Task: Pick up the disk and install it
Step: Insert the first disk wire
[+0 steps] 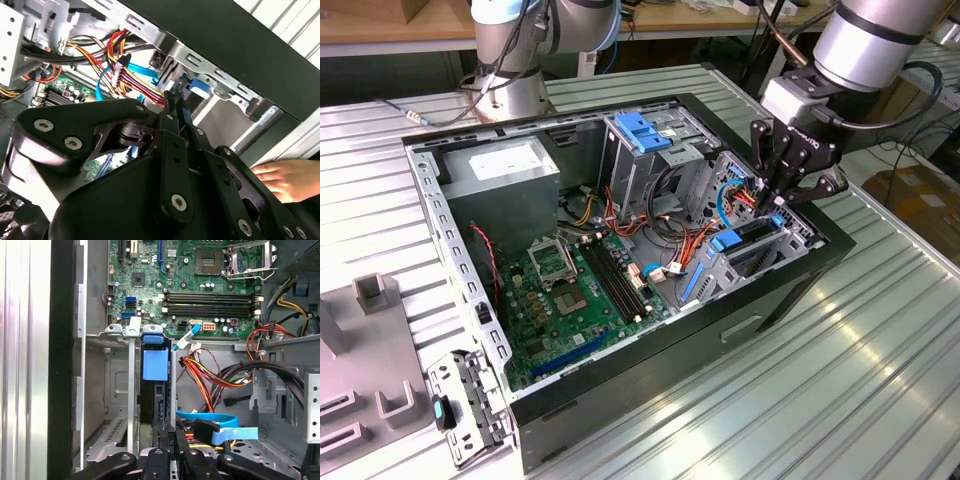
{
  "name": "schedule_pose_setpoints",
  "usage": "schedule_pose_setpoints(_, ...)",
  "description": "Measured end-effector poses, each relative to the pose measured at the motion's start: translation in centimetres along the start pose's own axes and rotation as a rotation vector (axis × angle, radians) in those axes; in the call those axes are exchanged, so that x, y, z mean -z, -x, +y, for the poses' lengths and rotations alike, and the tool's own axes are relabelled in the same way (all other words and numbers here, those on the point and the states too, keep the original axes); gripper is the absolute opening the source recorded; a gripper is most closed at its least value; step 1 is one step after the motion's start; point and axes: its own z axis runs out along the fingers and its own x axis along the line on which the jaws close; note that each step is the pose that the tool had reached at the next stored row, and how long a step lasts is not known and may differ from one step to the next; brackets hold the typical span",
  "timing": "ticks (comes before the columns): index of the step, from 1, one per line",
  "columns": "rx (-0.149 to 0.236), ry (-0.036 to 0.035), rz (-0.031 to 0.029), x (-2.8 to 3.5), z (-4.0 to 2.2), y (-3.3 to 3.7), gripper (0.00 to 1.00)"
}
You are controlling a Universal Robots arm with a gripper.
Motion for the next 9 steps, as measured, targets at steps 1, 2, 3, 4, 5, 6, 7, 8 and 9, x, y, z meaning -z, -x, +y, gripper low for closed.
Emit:
schedule_pose_setpoints(1, 0.000, -0.0004, 0.0000, 0.00, 0.03, -0.14, 0.17)
schedule_pose_setpoints(2, 0.000, -0.0025, -0.0002, -0.01, 0.15, -0.15, 0.17)
schedule_pose_setpoints(3, 0.000, -0.0096, 0.0001, -0.01, 0.41, -0.15, 0.17)
schedule_pose_setpoints(4, 0.000, -0.0155, 0.0003, -0.01, 0.60, -0.15, 0.17)
schedule_pose_setpoints(5, 0.000, -0.0247, 0.0002, -0.04, 0.83, -0.16, 0.17)
schedule_pose_setpoints(6, 0.000, -0.0288, 0.0004, -0.06, 0.88, -0.23, 0.17)
schedule_pose_setpoints(7, 0.000, -0.0304, 0.0005, -0.13, 0.88, -0.39, 0.17)
schedule_pose_setpoints(8, 0.000, -0.0305, 0.0002, -0.22, 0.88, -0.57, 0.17)
schedule_pose_setpoints(9, 0.000, -0.0305, 0.0000, -0.32, 0.89, -0.76, 0.17)
